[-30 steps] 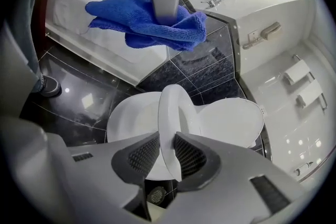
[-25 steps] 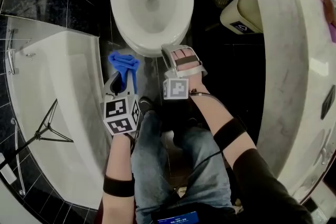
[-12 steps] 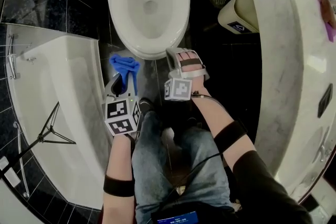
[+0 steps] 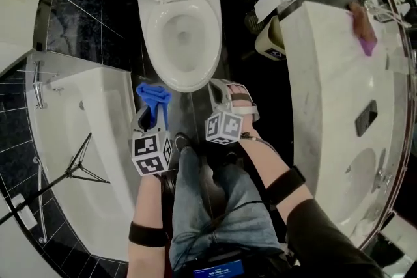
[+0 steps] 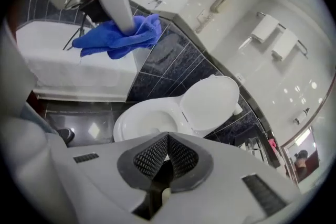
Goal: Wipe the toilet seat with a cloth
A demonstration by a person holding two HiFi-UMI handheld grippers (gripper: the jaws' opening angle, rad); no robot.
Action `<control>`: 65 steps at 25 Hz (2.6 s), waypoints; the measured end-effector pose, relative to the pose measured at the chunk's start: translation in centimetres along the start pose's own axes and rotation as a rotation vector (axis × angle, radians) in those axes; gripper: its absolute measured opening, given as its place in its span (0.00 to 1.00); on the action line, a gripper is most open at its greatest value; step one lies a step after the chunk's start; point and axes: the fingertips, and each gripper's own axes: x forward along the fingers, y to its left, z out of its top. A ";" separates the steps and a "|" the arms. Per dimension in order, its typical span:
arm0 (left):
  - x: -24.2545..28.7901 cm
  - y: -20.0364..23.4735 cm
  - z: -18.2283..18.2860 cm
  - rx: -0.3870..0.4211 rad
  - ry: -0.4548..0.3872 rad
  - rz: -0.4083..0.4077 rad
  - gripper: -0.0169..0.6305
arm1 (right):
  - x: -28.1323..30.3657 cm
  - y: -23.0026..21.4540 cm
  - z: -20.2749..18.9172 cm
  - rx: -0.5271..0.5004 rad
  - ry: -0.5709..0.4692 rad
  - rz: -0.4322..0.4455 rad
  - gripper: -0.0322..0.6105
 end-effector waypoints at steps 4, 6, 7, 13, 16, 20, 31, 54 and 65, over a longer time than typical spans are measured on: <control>-5.8 -0.7 5.2 0.021 -0.034 0.007 0.13 | -6.5 -4.5 2.9 0.107 -0.028 -0.005 0.08; -8.6 -0.6 7.3 0.032 -0.057 0.020 0.13 | -9.7 -6.5 3.9 0.164 -0.041 -0.013 0.08; -10.1 -0.6 8.3 0.033 -0.066 0.025 0.13 | -11.4 -7.5 4.2 0.197 -0.046 -0.017 0.08; -18.9 -0.8 12.8 0.022 -0.121 0.049 0.13 | -20.9 -11.5 4.4 0.447 -0.053 -0.005 0.08; -22.3 -1.4 14.8 0.034 -0.151 0.056 0.13 | -25.0 -13.8 4.1 0.533 -0.070 -0.016 0.08; -25.8 -2.1 17.0 0.044 -0.196 0.067 0.13 | -29.5 -16.8 4.4 0.675 -0.114 -0.010 0.08; -30.1 -4.3 19.1 0.024 -0.254 0.056 0.13 | -35.4 -17.8 2.5 0.837 -0.163 0.040 0.08; -30.6 -4.6 17.2 0.031 -0.252 0.068 0.13 | -35.4 -15.8 1.1 0.853 -0.142 0.067 0.08; -27.5 -1.5 16.9 0.028 -0.201 0.040 0.13 | -32.0 -14.8 2.9 0.882 -0.108 0.083 0.08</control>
